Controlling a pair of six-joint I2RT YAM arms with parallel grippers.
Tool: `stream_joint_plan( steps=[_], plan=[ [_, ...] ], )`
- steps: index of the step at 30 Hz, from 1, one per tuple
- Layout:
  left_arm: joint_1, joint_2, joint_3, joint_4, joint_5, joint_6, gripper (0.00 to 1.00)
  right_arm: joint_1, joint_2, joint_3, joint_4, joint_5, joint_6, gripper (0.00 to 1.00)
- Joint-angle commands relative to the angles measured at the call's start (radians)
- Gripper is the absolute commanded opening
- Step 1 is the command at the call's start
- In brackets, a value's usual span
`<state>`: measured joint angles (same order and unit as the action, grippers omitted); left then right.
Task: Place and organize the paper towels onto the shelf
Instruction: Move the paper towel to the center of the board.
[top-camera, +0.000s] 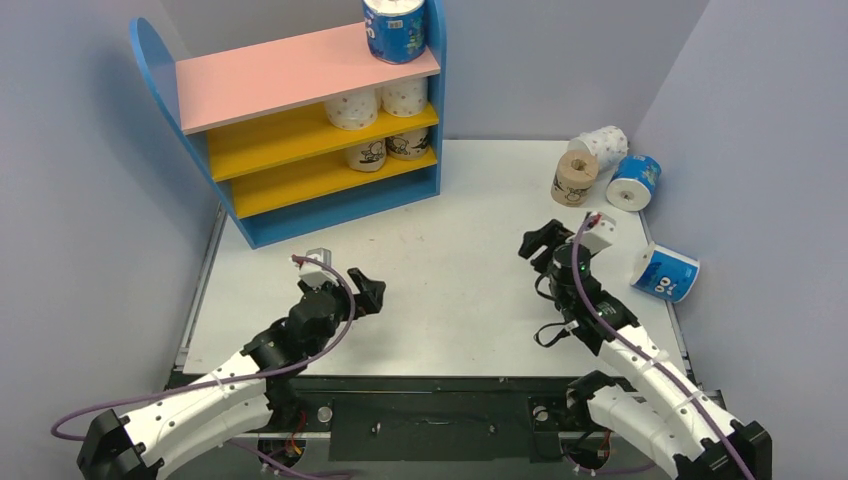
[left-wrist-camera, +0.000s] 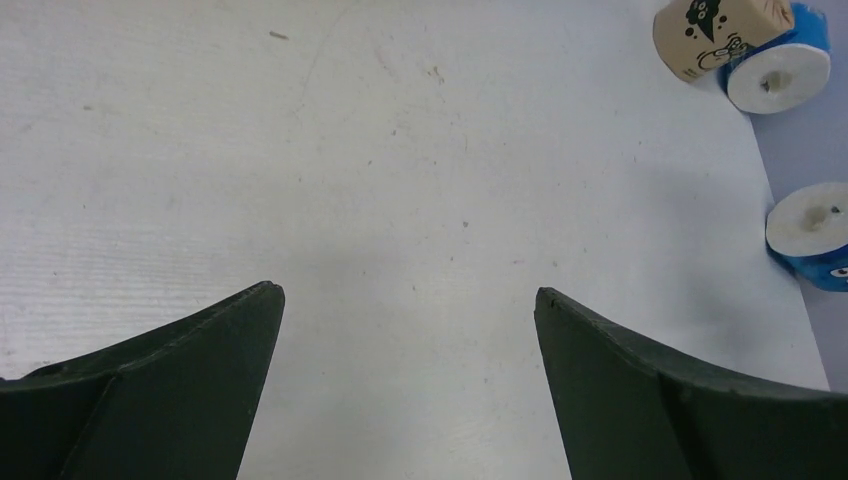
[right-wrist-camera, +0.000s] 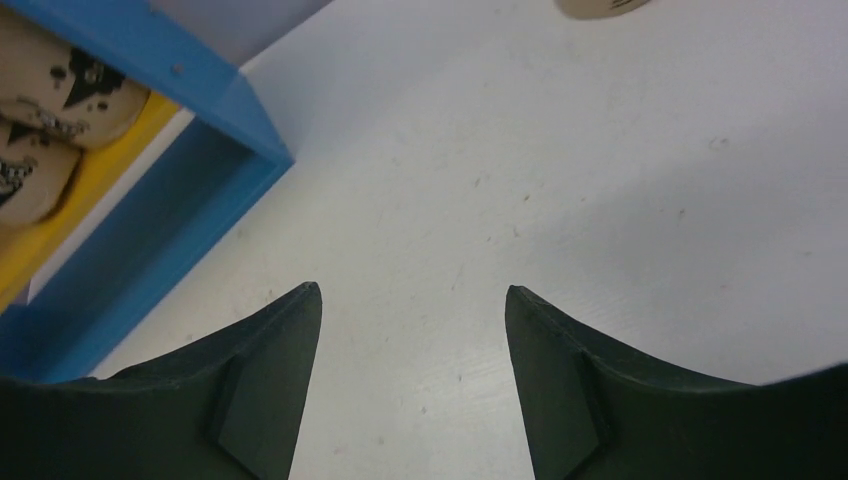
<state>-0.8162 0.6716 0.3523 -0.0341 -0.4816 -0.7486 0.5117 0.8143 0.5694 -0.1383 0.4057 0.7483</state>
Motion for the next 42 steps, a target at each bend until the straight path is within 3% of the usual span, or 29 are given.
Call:
stream_joint_plan(
  steps=[1,4,8,13,19,30,42],
  plan=[
    [-0.042,0.003,-0.033,0.017,-0.021,-0.087,0.96,-0.162,0.015,0.053,-0.007,-0.029,0.080,0.64],
    [-0.049,0.015,-0.046,0.019,0.016,-0.121,0.96,-0.307,0.035,0.047,0.051,-0.078,0.152,0.64],
    [-0.056,0.025,-0.057,0.055,0.046,-0.146,0.96,-0.384,0.114,0.119,0.091,-0.062,0.164,0.64],
    [-0.057,0.016,-0.043,0.006,0.028,-0.143,0.96,-0.459,0.278,0.289,0.035,-0.019,0.178,0.64],
    [-0.057,0.001,0.007,-0.099,-0.048,-0.161,0.96,-0.582,0.507,0.514,-0.090,-0.083,0.191,0.63],
    [-0.057,-0.015,0.034,-0.179,-0.098,-0.184,0.96,-0.665,0.868,0.848,-0.185,-0.212,0.138,0.72],
    [-0.055,-0.030,0.008,-0.137,-0.070,-0.161,0.96,-0.658,1.035,0.965,-0.206,-0.257,0.059,0.64]
  ],
)
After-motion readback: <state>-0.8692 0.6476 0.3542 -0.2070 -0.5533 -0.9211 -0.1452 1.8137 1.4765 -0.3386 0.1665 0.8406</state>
